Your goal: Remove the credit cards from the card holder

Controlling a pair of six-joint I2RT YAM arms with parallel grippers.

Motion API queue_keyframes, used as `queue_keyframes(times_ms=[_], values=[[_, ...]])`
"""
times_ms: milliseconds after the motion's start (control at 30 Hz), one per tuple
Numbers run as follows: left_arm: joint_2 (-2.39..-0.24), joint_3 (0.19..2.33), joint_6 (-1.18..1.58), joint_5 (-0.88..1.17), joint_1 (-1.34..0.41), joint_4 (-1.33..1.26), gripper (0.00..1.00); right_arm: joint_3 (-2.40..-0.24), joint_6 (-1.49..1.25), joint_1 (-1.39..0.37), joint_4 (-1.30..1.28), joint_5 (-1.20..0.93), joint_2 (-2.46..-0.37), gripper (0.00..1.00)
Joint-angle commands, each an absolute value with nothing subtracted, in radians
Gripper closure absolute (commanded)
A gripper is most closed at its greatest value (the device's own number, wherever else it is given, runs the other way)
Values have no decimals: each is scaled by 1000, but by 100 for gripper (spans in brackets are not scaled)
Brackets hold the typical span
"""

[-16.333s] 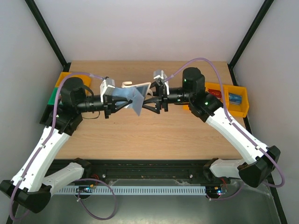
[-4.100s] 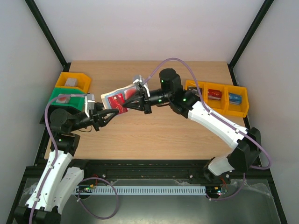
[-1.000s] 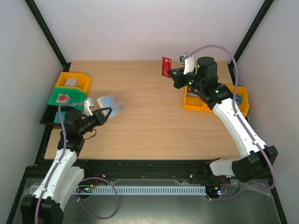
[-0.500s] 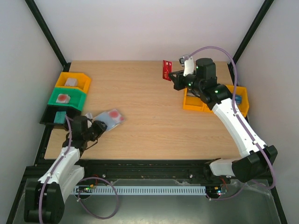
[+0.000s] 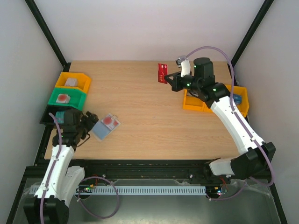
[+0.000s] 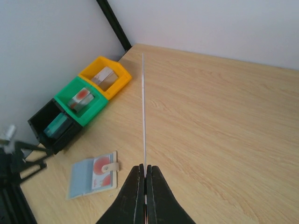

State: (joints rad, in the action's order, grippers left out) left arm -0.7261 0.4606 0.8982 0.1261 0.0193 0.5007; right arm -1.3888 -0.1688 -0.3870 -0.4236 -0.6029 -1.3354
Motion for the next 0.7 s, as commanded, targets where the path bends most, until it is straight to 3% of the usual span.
queue_keyframes(times_ms=[0, 100, 233, 300, 367, 433, 533, 667], values=[[-696, 636, 830, 163, 30, 516, 5, -1427, -126, -425, -477, -669, -1363, 98], [-663, 689, 714, 384, 32, 263, 9, -1452, 24, -542, -556, -686, -1372, 98], [-632, 700, 427, 1007, 32, -200, 12, -1477, 250, -753, -663, -676, -1377, 98], [-619, 752, 136, 1261, 32, -91, 11, -1486, 265, -793, -673, -661, -1387, 98], [-625, 832, -208, 1260, 22, 262, 14, -1499, 274, -835, -685, -610, -1402, 98], [-643, 869, -451, 1157, -6, 537, 24, -1507, 291, -885, -695, -561, -1418, 98], [-665, 891, -716, 1035, -63, 733, 29, -1532, 304, -940, -707, -503, -1445, 98], [-696, 934, -832, 928, -116, 812, 34, -1578, 327, -1003, -746, -429, -1489, 98]])
